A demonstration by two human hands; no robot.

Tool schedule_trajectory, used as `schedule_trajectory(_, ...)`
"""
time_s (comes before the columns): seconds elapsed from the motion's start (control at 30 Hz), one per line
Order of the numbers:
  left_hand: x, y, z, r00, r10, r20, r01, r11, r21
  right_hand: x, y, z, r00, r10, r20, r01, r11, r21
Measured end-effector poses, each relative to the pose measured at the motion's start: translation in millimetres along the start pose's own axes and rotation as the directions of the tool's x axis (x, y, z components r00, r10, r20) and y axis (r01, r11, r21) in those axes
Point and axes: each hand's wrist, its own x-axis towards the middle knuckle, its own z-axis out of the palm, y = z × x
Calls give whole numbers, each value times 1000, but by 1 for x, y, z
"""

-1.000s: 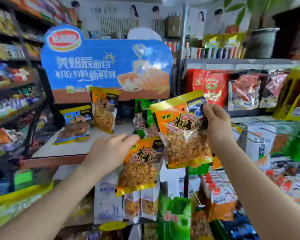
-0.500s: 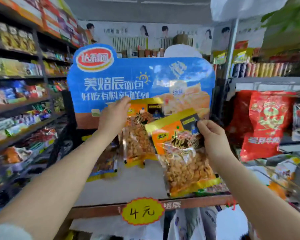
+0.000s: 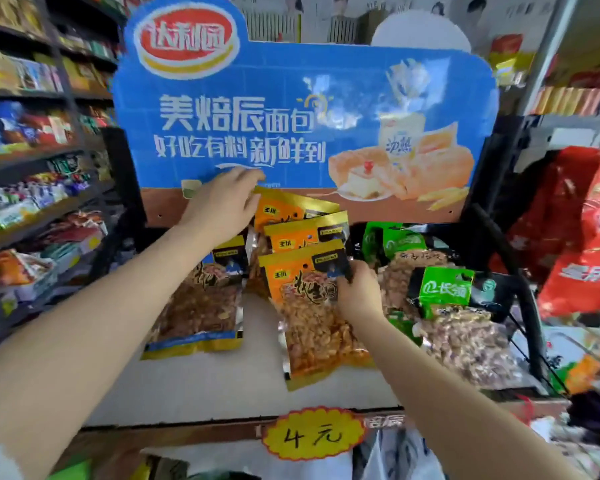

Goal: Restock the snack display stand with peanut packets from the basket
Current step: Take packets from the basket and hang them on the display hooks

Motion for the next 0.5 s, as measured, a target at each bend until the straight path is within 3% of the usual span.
schedule_trajectory(0.13,-34,15,-6,967,256,0,-256,966,-43,-29,-4,-8,993,-107,-53,102,991,-88)
schedule_trajectory(0.27,-71,48,4,800,600,16,-599,800,-32,-89,1,-52,971,-214,-106,191,963,-190)
schedule_trajectory(0.37,-95,90,12,687,727,6,-724,684,-89,-143,28,-90,968,-181,-173,109,927,-358)
schedule_trajectory(0.5,-125,159,26,559,829,7,-822,556,-125,-213,91,-134,986,12,-167,-111,794,-598)
